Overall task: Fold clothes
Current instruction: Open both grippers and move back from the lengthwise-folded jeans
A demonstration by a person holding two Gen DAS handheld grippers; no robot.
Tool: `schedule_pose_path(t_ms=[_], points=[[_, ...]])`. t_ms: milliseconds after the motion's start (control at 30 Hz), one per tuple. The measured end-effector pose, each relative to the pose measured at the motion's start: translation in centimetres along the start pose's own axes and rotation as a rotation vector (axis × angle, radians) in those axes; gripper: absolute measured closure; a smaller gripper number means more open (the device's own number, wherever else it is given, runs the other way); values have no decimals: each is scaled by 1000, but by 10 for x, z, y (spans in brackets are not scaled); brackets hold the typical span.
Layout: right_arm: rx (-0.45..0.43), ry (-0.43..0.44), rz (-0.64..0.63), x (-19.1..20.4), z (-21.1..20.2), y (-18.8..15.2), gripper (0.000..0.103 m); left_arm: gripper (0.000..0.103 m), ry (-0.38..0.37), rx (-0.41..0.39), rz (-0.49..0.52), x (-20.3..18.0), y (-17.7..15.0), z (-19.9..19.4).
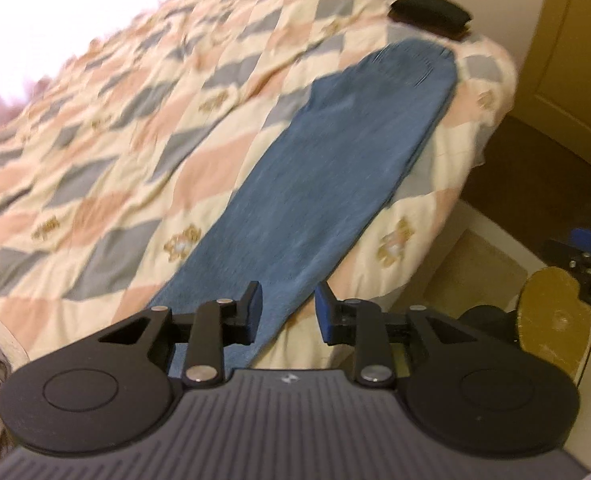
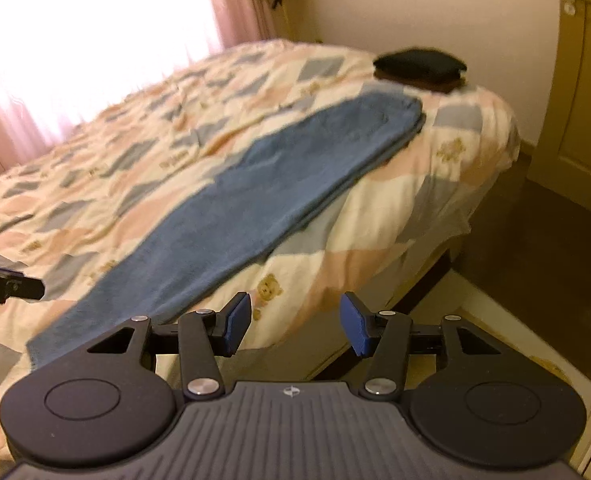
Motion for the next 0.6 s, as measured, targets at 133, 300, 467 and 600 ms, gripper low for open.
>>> schedule_pose_path(t_ms=[133, 300, 467, 600], points=[[-53, -5, -17, 5, -32, 8, 50, 77, -5, -47, 30, -5, 9, -26], [-94, -22, -18, 13, -55, 15, 50, 76, -27, -90, 46, 2, 18, -47], [-114, -46, -29, 35, -66, 20, 50, 75, -61, -114, 72, 25, 22, -52], [-131, -81, -21, 62, -66, 19, 50, 75, -96, -137, 141, 60, 16, -45]])
Point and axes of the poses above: each gripper's, at about its wrist camera, not at the fingertips, and z roughly the way its jaws point, x to its left, y to its top, the point moved 6 cm from there along z, roughly the way its jaws point, and after that the axes turned 4 degrees about x, right-handed, at the moved point
